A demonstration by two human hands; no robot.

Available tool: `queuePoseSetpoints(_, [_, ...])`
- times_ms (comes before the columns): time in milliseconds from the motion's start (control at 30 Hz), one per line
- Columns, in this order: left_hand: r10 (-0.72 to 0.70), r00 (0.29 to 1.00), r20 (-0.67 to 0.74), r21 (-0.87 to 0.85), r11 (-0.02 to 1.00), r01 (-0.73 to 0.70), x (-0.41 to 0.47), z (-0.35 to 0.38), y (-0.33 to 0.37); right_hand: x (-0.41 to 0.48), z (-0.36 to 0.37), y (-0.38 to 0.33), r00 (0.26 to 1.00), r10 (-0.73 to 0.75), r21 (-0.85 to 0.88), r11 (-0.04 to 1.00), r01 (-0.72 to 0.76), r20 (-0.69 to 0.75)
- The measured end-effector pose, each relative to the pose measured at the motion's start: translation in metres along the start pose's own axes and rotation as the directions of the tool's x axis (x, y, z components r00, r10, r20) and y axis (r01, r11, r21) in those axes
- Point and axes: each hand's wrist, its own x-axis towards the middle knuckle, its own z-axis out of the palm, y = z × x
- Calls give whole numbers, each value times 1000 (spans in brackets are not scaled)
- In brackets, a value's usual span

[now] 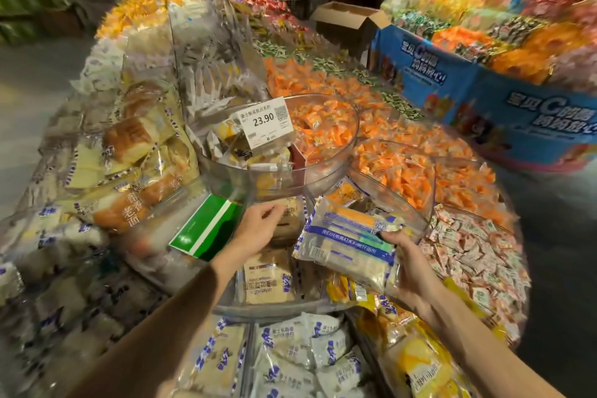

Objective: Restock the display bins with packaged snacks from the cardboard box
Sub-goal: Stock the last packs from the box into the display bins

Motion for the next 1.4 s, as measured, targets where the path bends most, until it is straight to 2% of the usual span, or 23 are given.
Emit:
queuePoseSetpoints(67, [-46,984,173,-213,973,83,-24,-8,17,-2,9,4,1000,0,0,1000,0,-9])
queuePoseSetpoints(133, [-66,917,393,-280,941,188,-47,-16,26,-5,21,10,1000,3,-23,1000,-4,-24])
queuePoseSetpoints(200, [-36,876,480,-294,935,199,-58,-21,22,-8,34,18,999,7,-50,999,-8,-31])
queuePoseSetpoints(367, [-9,930,367,-351,925,147,-69,-42,9,-16,61,37,999,24,-90,996,-26,-25])
queuePoseSetpoints(433, [20,966,258,-392,916,86,-73,-58,11,-20,68,38,998,22,-76,997,-27,-60])
queuePoseSetpoints(500, [55,995,87,-381,924,-18,-73,-76,13,-21,66,37,994,8,-71,997,-16,-111])
queuePoseSetpoints(567, [132,988,-79,-228,962,-147,-73,-91,12,-23,62,34,986,-26,-112,994,8,-166])
queuePoseSetpoints(633, [233,958,-168,80,972,-223,-75,-97,8,-23,53,30,979,-43,-115,993,20,-201])
queuePoseSetpoints(667, [285,944,-167,246,939,-240,-76,-95,5,-23,49,29,977,-47,-109,994,25,-210])
queuePoseSetpoints(733, [394,914,-94,484,821,-304,-78,-81,-4,-24,42,26,972,-56,-113,993,31,-228])
queuePoseSetpoints(800, [455,890,29,615,694,-375,-77,-56,-17,-26,38,24,968,-62,-105,994,37,-244])
queuePoseSetpoints(900, [424,884,199,718,551,-426,-72,-10,-37,-29,36,22,965,-74,-98,994,51,-250])
queuePoseSetpoints(967, [377,897,231,748,520,-411,-69,16,-45,-32,35,20,965,-76,-99,994,52,-249])
queuePoseSetpoints(1033, [323,917,236,758,529,-382,-65,32,-51,-35,31,18,966,-68,-93,995,47,-248])
queuePoseSetpoints(1167, [243,936,254,658,665,-352,-61,41,-59,-39,23,15,969,-65,-83,995,46,-239])
queuePoseSetpoints(1300, [184,966,182,552,793,-256,-59,37,-57,-37,14,21,961,-81,-93,994,58,-265])
queuePoseSetpoints(1400, [127,973,193,498,842,-209,-60,34,-59,-39,15,25,961,-75,-82,995,55,-268])
